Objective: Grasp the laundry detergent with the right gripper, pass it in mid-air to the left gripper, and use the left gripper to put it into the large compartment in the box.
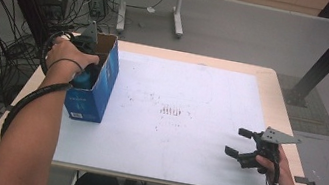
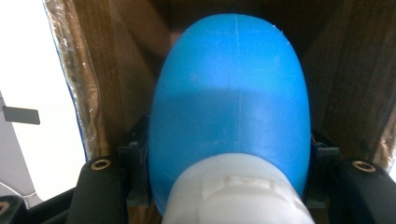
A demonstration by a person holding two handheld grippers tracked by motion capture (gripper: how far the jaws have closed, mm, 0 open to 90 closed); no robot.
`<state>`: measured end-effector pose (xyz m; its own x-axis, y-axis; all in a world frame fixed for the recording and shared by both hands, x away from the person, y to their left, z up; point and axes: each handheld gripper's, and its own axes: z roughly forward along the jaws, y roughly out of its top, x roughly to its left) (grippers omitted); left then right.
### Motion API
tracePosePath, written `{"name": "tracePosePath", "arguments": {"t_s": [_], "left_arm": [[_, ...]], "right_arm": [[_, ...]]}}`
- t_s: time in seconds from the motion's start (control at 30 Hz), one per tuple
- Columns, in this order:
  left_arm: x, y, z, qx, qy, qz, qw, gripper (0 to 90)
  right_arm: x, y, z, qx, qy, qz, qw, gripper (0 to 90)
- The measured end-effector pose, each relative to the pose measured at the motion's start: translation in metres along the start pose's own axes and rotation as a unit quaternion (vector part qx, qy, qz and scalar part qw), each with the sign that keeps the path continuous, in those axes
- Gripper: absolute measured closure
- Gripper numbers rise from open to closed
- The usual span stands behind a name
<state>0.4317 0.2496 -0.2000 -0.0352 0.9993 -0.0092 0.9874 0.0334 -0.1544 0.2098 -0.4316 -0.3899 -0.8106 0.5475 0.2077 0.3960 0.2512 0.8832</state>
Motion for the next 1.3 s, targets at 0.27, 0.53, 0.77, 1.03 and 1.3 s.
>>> {"name": "tracePosePath", "arguments": {"t_s": [0.27,0.53,0.77,1.03,1.3], "left_arm": [[-0.0027,0.0001,0.0001,-0.001,0.003,-0.001,1.0,37.5],[-0.0043,-0.0012,0.0004,-0.004,0.005,-0.002,1.0,37.5],[-0.0047,-0.0006,0.0005,-0.003,0.005,-0.003,1.0,37.4],[-0.005,-0.0009,0.0006,-0.003,0.005,-0.003,1.0,37.4],[-0.0041,0.0006,0.0006,0.002,0.003,-0.001,1.0,37.3]], "right_arm": [[-0.0006,-0.0014,-0.0011,-0.002,-0.001,0.002,1.0,3.0],[-0.0007,-0.0019,0.0003,-0.003,0.001,0.003,1.0,3.0],[-0.0012,-0.0011,0.0007,-0.004,0.001,0.002,1.0,3.0],[-0.0011,-0.0017,0.0004,-0.004,0.001,0.002,1.0,3.0],[-0.0002,-0.0017,-0.0008,-0.005,0.0,0.003,1.0,3.0]]}}
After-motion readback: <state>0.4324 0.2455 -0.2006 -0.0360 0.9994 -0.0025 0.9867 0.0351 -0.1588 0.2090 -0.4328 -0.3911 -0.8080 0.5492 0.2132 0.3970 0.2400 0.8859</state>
